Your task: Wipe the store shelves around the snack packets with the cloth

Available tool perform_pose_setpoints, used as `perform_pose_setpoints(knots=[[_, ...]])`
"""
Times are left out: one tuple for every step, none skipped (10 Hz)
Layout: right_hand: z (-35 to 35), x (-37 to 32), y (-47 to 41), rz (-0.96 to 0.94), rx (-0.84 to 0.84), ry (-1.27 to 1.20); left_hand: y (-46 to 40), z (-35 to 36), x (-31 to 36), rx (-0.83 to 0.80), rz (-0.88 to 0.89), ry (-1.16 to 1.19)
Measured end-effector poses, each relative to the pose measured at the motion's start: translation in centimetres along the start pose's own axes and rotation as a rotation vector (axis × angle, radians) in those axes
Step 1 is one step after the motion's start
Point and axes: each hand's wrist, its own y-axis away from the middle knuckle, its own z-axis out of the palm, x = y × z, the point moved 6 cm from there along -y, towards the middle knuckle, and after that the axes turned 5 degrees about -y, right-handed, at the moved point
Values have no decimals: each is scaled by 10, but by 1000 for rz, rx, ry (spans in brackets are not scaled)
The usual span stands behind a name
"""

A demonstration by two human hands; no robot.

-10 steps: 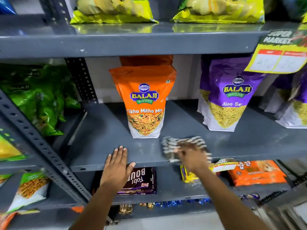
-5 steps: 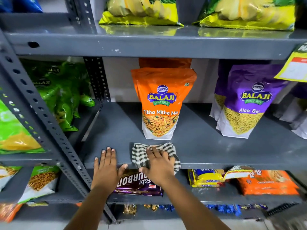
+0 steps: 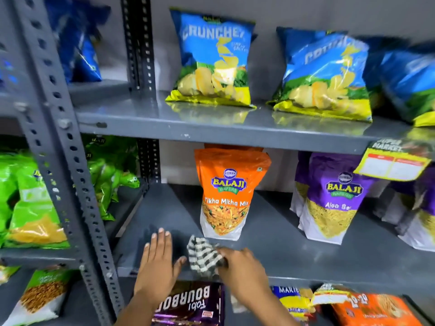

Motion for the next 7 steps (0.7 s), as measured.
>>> perform_pose_setpoints(knots=[[-75,-28,29,-81,240,47,-13,-48,26,98,46,72],[-152,-55,58,-181,529,74,-22,-109,55,376,86,96],[-221,-69,69,-236,811,116,-22,-162,77,601,134,105],[-269,-73,38,-159,843,239,-22,-207,92,783,156,98],[-278,-65,-12,-50,442,377,-20,-248,105,882,179,127],[-267,-52,-35,3,103,409,-20,-277,113,932,206,103],[-268,-52,-32,-22,103,396,-25,-299,119,926,219,100]])
